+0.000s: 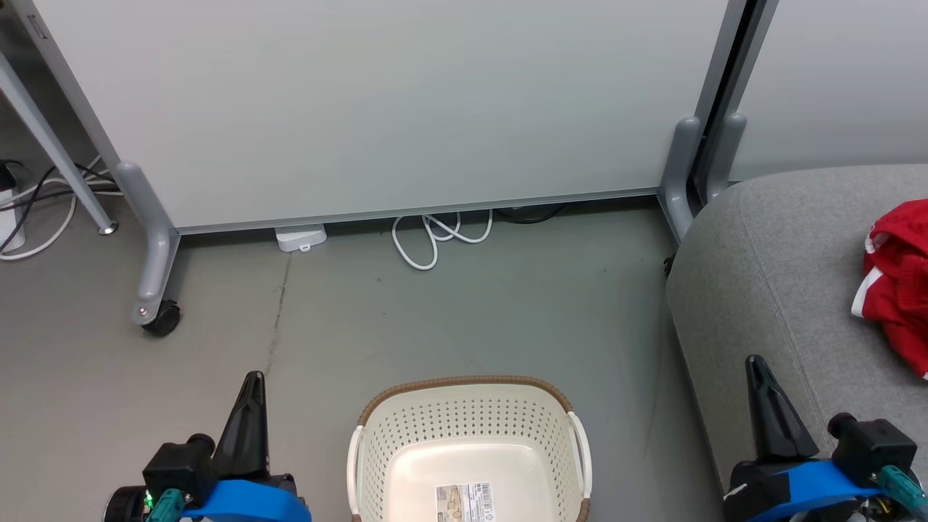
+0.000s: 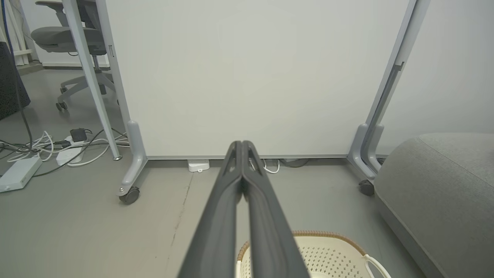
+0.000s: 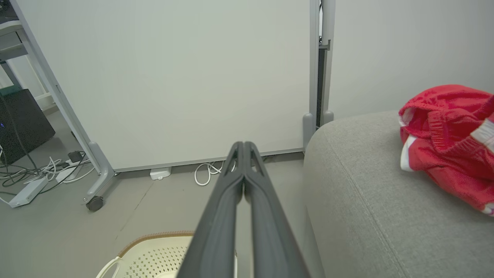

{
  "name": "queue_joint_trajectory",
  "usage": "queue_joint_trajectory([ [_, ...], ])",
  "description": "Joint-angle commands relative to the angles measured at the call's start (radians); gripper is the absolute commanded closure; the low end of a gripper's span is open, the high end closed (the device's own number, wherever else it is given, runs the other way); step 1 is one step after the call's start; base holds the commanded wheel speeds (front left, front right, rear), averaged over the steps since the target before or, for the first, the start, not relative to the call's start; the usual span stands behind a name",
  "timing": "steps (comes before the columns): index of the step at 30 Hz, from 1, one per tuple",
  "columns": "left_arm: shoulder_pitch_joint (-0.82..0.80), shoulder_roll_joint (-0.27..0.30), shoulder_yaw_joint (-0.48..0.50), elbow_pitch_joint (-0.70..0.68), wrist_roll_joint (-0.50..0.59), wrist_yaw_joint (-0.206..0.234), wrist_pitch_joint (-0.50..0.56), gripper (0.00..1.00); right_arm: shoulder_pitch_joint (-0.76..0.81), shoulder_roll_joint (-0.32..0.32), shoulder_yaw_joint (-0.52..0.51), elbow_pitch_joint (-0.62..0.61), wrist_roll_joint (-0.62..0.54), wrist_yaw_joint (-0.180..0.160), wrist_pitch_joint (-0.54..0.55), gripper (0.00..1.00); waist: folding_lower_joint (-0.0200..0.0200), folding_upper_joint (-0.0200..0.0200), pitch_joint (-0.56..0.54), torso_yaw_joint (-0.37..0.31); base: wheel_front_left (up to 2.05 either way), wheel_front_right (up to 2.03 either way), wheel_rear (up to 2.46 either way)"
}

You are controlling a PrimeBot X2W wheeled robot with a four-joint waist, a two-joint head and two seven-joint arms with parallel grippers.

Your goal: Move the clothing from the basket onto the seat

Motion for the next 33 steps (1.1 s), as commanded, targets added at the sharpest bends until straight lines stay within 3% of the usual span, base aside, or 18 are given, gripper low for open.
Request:
queue_joint_trajectory([
  [1,-0.023,0.001,0.011,-0.011,-0.056,-0.001,0.014,1.00,-0.015,-0.002,-0.007,-0.008,0.055,0.000,0.015,1.00,0.0000,-0.0001,0.000,-0.002,0.00,0.00,0.00],
  [33,-0.052,0.001,0.053,-0.030,-0.598,-0.005,0.144,1.00,-0.041,-0.003,-0.020,-0.007,0.587,0.000,0.146,1.00,0.0000,-0.0001,-0.002,-0.026,0.00,0.00,0.00],
])
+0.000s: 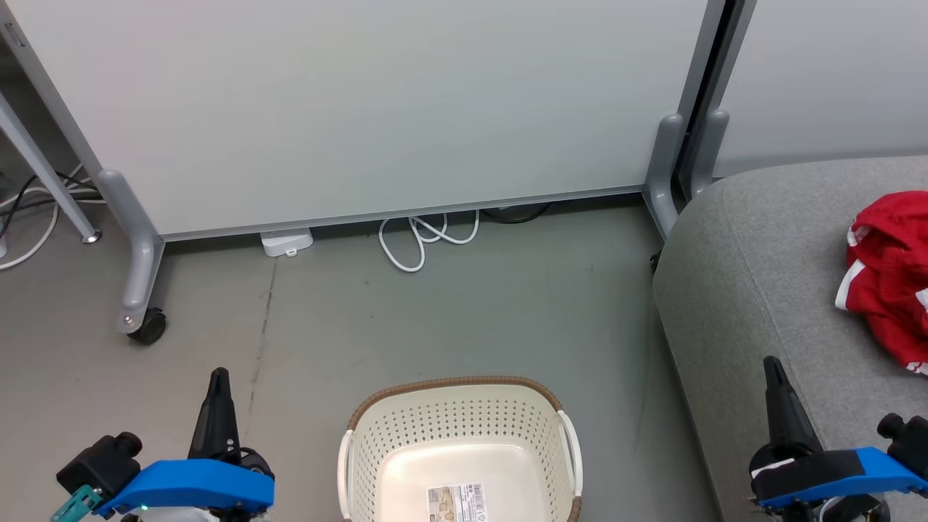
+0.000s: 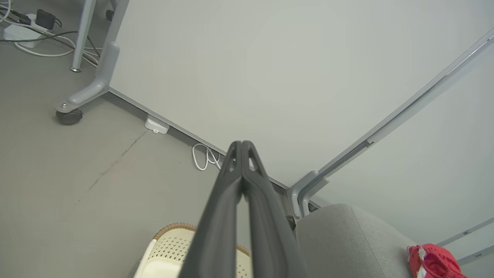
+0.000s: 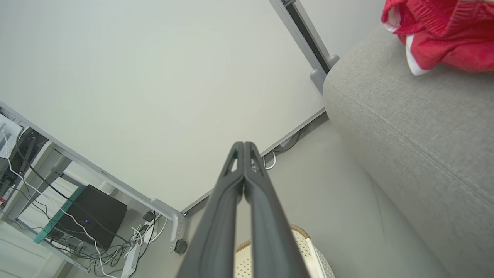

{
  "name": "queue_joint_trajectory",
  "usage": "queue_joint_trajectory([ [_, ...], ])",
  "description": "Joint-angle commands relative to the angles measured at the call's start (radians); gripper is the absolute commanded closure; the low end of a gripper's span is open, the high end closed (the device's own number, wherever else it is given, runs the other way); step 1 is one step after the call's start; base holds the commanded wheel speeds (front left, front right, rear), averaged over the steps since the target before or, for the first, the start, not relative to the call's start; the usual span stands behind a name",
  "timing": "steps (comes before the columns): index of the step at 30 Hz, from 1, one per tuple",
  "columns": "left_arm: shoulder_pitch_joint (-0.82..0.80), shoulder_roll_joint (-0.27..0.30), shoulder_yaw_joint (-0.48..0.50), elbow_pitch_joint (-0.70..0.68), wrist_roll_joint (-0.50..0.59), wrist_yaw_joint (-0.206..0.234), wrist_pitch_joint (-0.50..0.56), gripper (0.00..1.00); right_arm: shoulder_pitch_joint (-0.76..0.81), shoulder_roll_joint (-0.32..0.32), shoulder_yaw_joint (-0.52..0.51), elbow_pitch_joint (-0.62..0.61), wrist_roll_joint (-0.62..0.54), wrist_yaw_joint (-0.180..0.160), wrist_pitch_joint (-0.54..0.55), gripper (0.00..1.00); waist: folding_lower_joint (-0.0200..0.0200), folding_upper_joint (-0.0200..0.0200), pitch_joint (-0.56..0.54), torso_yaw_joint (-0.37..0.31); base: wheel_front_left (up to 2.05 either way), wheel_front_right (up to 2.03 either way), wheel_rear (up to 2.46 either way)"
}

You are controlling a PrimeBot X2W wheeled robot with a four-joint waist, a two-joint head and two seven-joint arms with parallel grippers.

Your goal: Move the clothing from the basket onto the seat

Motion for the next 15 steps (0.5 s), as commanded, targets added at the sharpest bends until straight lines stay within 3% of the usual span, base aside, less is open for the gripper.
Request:
queue_joint_trajectory([
  [1,-0.029,0.002,0.009,-0.016,-0.033,-0.005,0.007,1.00,-0.029,-0.003,-0.004,-0.012,0.033,0.000,0.009,1.00,0.0000,0.0000,0.000,-0.001,0.00,0.00,0.00],
  [15,-0.041,0.002,0.025,-0.020,-0.220,-0.007,0.054,1.00,-0.040,-0.004,-0.010,-0.008,0.217,0.000,0.056,1.00,0.0000,0.0000,-0.001,-0.012,0.00,0.00,0.00],
])
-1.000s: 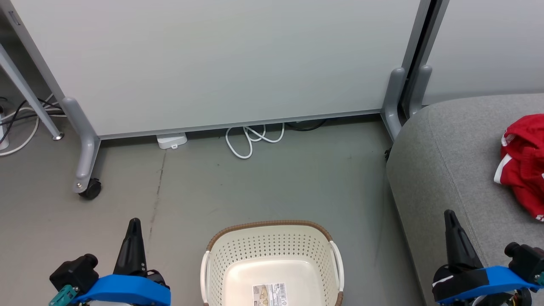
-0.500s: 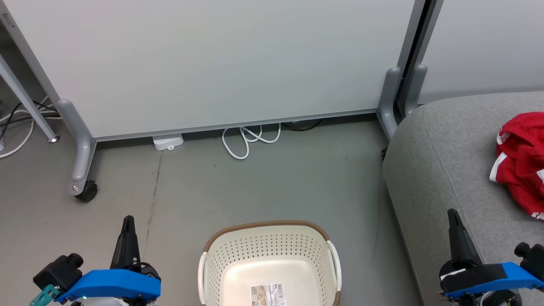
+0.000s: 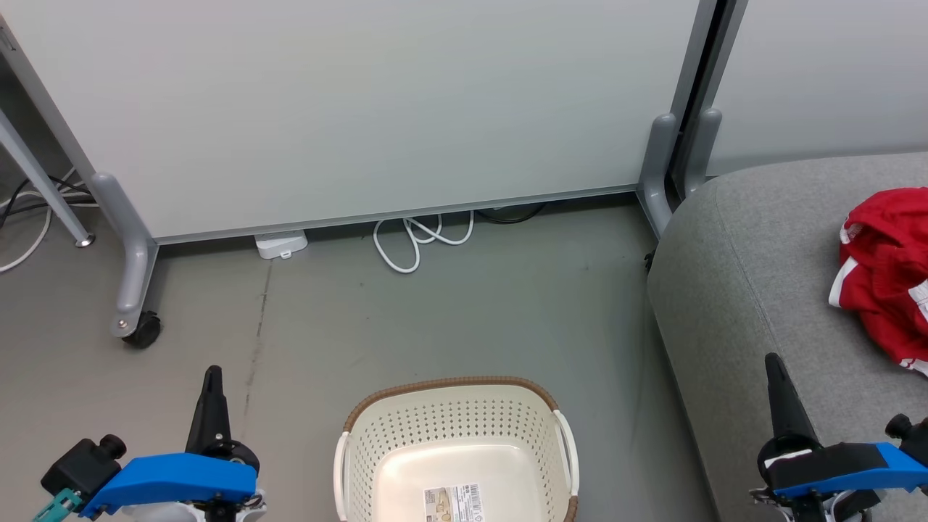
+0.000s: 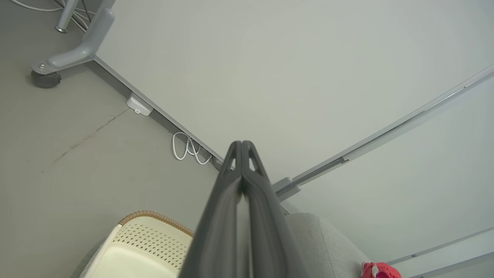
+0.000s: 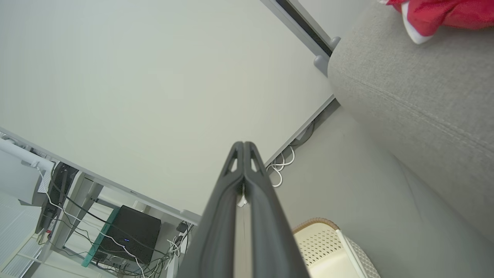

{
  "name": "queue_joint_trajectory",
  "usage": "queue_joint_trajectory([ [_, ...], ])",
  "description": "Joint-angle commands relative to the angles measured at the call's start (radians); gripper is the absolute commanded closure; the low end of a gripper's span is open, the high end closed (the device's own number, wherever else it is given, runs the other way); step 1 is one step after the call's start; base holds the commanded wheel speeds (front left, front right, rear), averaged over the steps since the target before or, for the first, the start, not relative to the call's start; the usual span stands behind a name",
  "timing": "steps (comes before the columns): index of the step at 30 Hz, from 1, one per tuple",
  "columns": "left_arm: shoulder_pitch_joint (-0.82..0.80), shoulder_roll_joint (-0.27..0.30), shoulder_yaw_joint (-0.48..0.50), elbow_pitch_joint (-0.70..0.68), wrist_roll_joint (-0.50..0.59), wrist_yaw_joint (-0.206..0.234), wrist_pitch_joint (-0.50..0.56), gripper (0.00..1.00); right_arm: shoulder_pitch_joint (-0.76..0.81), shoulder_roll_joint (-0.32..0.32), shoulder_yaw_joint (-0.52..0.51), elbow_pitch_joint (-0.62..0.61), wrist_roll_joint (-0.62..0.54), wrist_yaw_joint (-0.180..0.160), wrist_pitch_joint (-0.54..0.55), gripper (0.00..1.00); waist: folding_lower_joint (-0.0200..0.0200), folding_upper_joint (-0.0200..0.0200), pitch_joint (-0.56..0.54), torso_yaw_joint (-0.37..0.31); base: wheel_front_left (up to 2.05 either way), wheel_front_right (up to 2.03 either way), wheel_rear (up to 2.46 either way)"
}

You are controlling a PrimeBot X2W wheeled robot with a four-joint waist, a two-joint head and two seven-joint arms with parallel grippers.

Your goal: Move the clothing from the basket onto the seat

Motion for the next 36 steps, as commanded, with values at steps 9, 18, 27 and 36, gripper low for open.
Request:
queue_joint_trajectory([
  [9,-0.035,0.002,0.016,-0.016,-0.126,-0.007,0.032,1.00,-0.033,-0.004,-0.007,-0.007,0.125,0.000,0.033,1.00,0.0000,0.0000,-0.001,-0.007,0.00,0.00,0.00],
  [18,-0.041,0.002,0.024,-0.018,-0.225,-0.008,0.057,1.00,-0.037,-0.004,-0.010,-0.004,0.223,0.000,0.058,1.00,0.0000,0.0000,-0.001,-0.014,0.00,0.00,0.00],
  [27,-0.046,0.002,0.031,-0.020,-0.315,-0.009,0.079,1.00,-0.042,-0.004,-0.013,-0.002,0.311,0.000,0.080,1.00,0.0000,0.0000,-0.001,-0.021,0.00,0.00,0.00],
  [36,-0.051,0.002,0.040,-0.021,-0.409,-0.010,0.103,1.00,-0.048,-0.004,-0.016,0.000,0.404,0.000,0.105,1.00,0.0000,0.0000,-0.002,-0.029,0.00,0.00,0.00],
])
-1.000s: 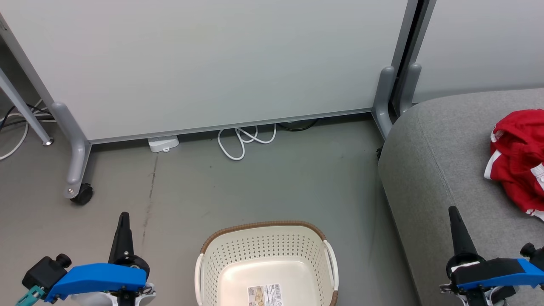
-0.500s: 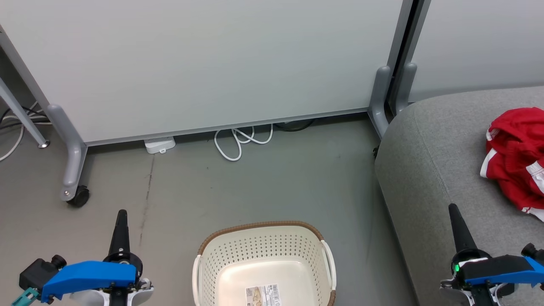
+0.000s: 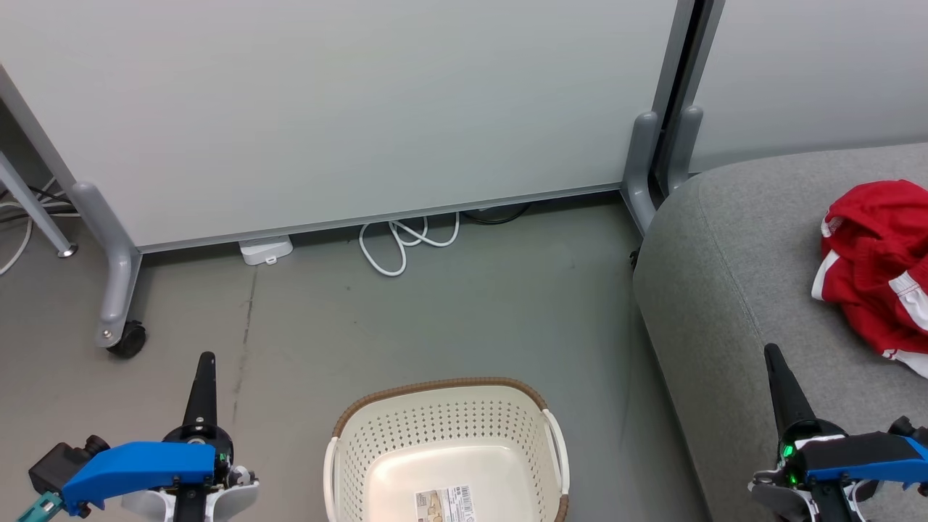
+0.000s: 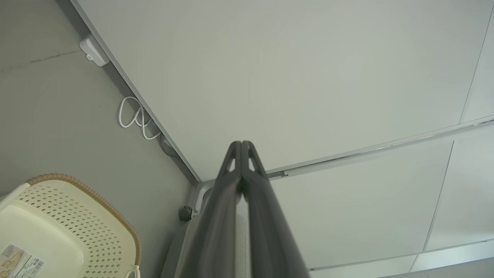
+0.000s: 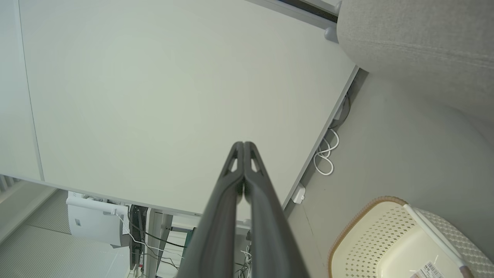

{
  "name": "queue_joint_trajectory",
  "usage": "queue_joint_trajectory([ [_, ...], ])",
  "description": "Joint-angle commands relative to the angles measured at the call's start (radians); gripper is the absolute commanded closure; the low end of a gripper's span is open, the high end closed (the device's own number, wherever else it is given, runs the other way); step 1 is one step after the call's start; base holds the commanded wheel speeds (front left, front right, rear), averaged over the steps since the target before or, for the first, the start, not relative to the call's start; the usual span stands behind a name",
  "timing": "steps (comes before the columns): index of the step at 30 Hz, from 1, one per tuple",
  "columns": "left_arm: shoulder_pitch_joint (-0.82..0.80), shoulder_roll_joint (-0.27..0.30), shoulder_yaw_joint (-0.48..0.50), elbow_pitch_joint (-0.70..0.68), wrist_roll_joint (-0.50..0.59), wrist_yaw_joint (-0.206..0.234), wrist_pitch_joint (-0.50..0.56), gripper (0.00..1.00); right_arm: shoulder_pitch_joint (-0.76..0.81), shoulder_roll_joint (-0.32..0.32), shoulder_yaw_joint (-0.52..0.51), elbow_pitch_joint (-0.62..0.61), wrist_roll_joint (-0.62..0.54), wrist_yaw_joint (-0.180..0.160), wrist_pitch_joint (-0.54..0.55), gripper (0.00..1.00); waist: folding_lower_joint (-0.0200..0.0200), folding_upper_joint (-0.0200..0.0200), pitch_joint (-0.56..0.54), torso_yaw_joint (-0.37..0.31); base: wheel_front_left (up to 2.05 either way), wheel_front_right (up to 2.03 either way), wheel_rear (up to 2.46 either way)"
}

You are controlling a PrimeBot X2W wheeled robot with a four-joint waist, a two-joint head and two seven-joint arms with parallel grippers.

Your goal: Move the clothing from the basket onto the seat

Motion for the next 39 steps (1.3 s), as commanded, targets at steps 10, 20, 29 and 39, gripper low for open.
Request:
queue_joint_trajectory([
  [10,-0.024,0.001,0.013,-0.011,-0.095,-0.009,0.024,1.00,-0.023,-0.004,-0.005,-0.001,0.096,0.000,0.026,1.00,0.0000,0.0000,-0.001,-0.008,0.00,0.00,0.00],
  [20,-0.029,0.002,0.020,-0.011,-0.176,-0.010,0.045,1.00,-0.028,-0.004,-0.008,0.001,0.174,0.000,0.047,1.00,0.0000,0.0000,-0.001,-0.015,0.00,0.00,0.00],
  [29,-0.031,0.002,0.025,-0.013,-0.243,-0.010,0.061,1.00,-0.030,-0.005,-0.010,0.003,0.240,0.000,0.063,1.00,0.0000,0.0000,-0.002,-0.023,0.00,0.00,0.00],
  [39,-0.035,0.001,0.031,-0.013,-0.313,-0.010,0.078,1.00,-0.035,-0.005,-0.012,0.004,0.308,0.000,0.081,1.00,0.0000,0.0000,-0.002,-0.030,0.00,0.00,0.00],
])
